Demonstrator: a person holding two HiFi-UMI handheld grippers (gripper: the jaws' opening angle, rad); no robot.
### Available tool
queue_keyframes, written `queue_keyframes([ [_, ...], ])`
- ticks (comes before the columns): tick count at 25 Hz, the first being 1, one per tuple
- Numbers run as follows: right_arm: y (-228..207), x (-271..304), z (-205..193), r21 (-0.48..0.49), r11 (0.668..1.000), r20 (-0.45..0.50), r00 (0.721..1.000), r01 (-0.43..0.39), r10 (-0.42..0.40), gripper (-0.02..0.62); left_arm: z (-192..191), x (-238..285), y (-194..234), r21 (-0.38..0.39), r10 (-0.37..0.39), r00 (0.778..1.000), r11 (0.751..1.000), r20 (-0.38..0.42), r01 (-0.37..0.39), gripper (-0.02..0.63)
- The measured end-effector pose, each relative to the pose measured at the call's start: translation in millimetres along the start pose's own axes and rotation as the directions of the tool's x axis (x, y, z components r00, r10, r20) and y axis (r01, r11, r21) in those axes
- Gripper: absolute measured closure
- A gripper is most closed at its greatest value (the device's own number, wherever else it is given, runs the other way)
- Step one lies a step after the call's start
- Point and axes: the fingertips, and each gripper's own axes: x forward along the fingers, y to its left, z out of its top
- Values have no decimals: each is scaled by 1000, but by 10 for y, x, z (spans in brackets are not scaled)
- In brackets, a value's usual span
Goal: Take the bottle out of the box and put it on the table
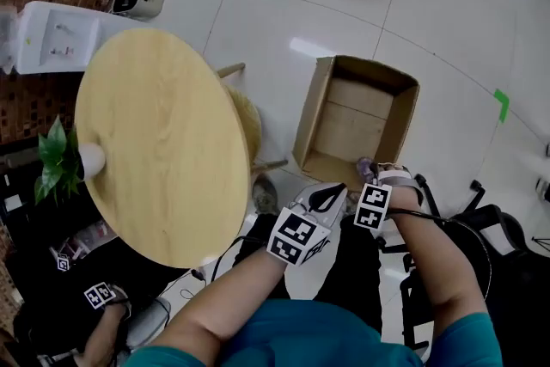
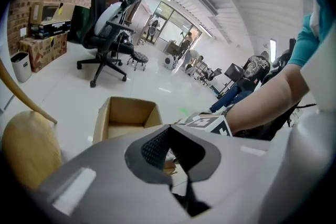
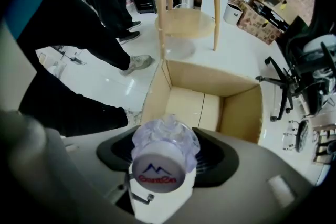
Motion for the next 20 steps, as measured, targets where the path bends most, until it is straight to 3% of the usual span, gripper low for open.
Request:
queue_keyframes([
  [5, -18, -1559, 161, -87, 995, 22, 999, -38, 40, 295, 1037, -850, -682, 42, 27, 996, 999, 87, -30, 606],
  [11, 52, -3593, 588, -166, 986, 63, 997, -22, 33, 295, 2208, -2236, -1313, 95, 63, 969, 992, 239, -88, 606],
  [15, 282, -4994, 1145, -258, 966, 69, 997, -17, 36, 295, 2698, -3434, -1469, 73, 107, 933, 987, 343, -140, 606],
  [20, 689, -6574, 1974, -393, 920, 69, 997, -8, 38, 293, 2957, -4823, -1529, 22, 201, 873, 972, 444, -235, 606],
])
